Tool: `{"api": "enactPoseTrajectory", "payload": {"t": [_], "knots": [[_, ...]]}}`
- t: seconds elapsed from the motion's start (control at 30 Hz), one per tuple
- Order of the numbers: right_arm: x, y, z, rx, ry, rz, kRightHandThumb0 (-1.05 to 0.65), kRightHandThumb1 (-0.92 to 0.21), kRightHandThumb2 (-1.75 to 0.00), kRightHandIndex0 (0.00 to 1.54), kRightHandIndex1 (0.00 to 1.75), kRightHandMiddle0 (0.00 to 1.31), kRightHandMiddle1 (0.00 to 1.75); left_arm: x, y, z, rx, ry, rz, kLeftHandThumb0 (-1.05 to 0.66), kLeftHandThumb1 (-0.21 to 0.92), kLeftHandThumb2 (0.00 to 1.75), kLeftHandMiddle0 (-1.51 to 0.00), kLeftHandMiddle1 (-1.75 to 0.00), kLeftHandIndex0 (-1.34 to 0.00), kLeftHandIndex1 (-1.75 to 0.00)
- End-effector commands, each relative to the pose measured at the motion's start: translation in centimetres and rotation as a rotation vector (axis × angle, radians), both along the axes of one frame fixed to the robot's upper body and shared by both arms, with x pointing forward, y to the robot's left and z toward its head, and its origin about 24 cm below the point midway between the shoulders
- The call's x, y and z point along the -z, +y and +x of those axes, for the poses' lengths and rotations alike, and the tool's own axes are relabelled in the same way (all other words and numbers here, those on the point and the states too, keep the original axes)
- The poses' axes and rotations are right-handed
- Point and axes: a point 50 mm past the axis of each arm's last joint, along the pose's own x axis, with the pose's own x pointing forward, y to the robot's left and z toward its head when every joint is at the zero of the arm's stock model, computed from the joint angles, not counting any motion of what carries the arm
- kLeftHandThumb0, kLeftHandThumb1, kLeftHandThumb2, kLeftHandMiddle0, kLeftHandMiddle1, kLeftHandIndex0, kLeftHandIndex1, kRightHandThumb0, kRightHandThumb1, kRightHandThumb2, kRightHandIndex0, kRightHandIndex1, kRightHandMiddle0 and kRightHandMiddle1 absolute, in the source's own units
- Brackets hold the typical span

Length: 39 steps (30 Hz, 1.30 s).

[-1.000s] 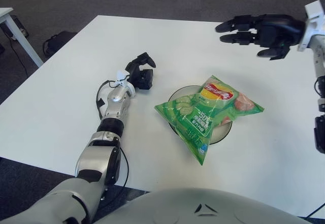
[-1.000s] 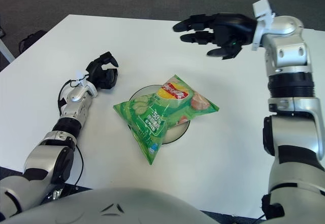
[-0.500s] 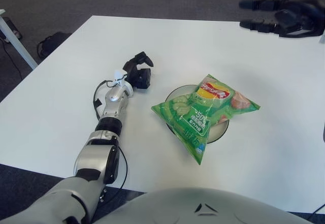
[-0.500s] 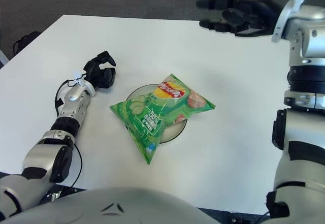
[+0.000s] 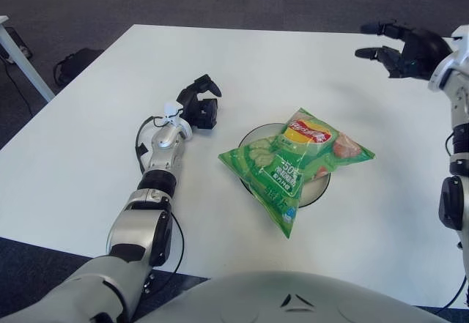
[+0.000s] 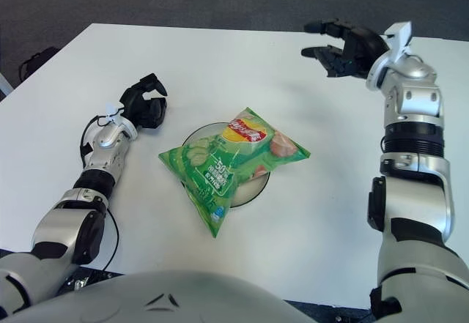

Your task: Put the snack into the plate.

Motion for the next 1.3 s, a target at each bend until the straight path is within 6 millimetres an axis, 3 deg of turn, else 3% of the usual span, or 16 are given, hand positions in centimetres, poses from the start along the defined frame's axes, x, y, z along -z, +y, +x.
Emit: {"api": "enactPoseTrajectory", "payload": {"t": [0.0,0.07,0.13,0.37,0.4,0.47,0.57,0.93,1.27], "knots": [[0.1,-0.6,0.1,0.069,-0.035,-0.006,-0.35,-0.51,-1.00,0.24,1.25,0.20,1.62,5.2,0.6,-3.0,-0.036,0.179,0.010,-0.47,0.33,1.30,-1.22,-1.75,-0.60,-1.75],[1.1,-1.2,0.1,0.131,-0.029,0.003,-0.37,-0.60,-0.92,0.25,1.31,0.28,1.69,5.2,0.7,-3.0,-0.044,0.180,0.010,-0.47,0.32,1.31,-1.22,-1.75,-0.60,-1.75],[1.9,-1.7,0.1,0.180,-0.027,0.014,-0.38,-0.63,-0.89,0.27,1.35,0.31,1.72,5.2,0.8,-3.0,-0.048,0.181,0.010,-0.48,0.32,1.31,-1.22,-1.75,-0.61,-1.75],[3.4,-2.3,0.2,0.332,-0.042,0.056,-0.38,-0.66,-0.88,0.35,1.43,0.35,1.74,5.2,0.9,-3.0,-0.068,0.173,0.013,-0.47,0.33,1.30,-1.23,-1.75,-0.60,-1.75],[3.5,-2.4,0.2,0.343,-0.044,0.060,-0.31,-0.65,-0.87,0.37,1.43,0.35,1.74,5.2,0.9,-3.0,-0.071,0.172,0.014,-0.47,0.33,1.30,-1.23,-1.75,-0.60,-1.75],[4.3,-2.7,0.1,0.385,-0.044,0.079,-0.13,-0.61,-0.88,0.44,1.42,0.36,1.75,5.3,1.0,-2.9,-0.084,0.171,0.024,-0.47,0.33,1.30,-1.23,-1.75,-0.60,-1.75],[5.4,-3.0,-0.1,0.438,-0.057,0.110,-0.05,-0.55,-0.94,0.51,1.42,0.37,1.75,5.3,1.0,-2.9,-0.102,0.170,0.042,-0.47,0.33,1.30,-1.23,-1.75,-0.60,-1.75],[8.3,-2.4,-0.9,0.545,-0.129,0.157,-0.01,-0.26,-1.31,0.73,1.51,0.46,1.75,5.4,1.0,-2.7,-0.140,0.183,0.082,-0.48,0.32,1.31,-1.22,-1.75,-0.61,-1.75],[11.6,-0.8,-2.4,0.543,-0.127,0.189,-0.01,-0.13,-1.43,0.86,1.43,0.56,1.75,5.3,1.0,-2.6,-0.146,0.183,0.099,-0.47,0.35,1.27,-1.22,-1.75,-0.58,-1.75]]}}
